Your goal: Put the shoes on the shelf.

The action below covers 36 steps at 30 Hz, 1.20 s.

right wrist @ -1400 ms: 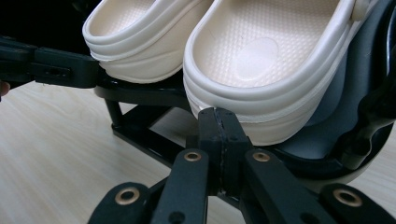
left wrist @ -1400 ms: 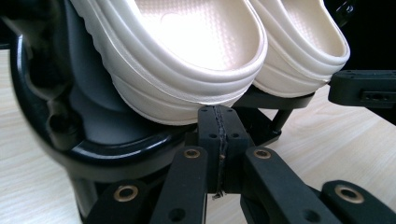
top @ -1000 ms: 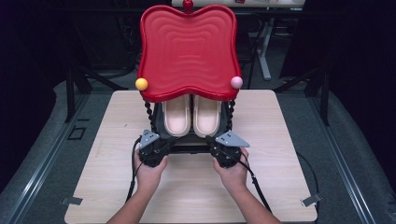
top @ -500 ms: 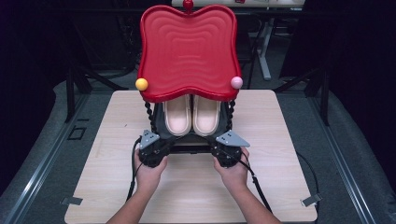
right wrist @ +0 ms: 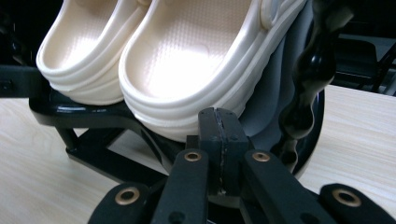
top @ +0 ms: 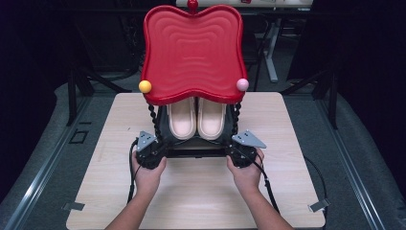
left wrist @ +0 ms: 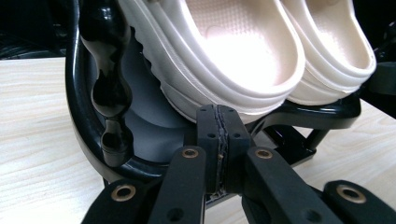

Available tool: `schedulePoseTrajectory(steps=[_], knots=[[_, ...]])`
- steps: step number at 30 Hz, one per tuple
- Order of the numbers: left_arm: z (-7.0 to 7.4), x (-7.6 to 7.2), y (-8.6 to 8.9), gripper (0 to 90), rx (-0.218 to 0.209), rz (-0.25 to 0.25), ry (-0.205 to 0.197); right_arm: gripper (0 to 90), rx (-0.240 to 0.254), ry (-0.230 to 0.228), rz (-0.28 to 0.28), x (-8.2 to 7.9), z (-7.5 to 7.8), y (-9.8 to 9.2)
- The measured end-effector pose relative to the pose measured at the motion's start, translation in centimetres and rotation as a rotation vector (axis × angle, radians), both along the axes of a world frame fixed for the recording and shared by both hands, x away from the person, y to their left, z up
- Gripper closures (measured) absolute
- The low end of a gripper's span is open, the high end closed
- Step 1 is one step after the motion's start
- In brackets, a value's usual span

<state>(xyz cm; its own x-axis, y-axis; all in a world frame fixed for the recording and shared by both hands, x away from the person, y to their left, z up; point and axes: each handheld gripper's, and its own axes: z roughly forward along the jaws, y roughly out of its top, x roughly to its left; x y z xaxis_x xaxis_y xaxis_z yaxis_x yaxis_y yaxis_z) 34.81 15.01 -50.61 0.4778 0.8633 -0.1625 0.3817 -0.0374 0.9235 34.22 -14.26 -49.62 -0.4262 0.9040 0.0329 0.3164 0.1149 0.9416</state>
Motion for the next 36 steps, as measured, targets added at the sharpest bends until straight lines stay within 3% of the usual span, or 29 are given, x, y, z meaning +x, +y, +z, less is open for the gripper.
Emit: schedulePoseTrajectory(steps=[14,29,36], knots=[[0.9,0.8,0.0,89.7,-0.019,0.025,-0.027,89.9,0.011,-0.012,-0.024,0.9,0.4,0.6],[1.1,1.3,-0.5,89.9,-0.001,0.021,-0.028,89.8,0.004,-0.008,-0.045,1.6,0.3,0.9],[1.1,1.4,-0.5,89.8,-0.012,0.022,-0.019,89.8,0.006,-0.012,-0.046,1.7,0.3,1.1]])
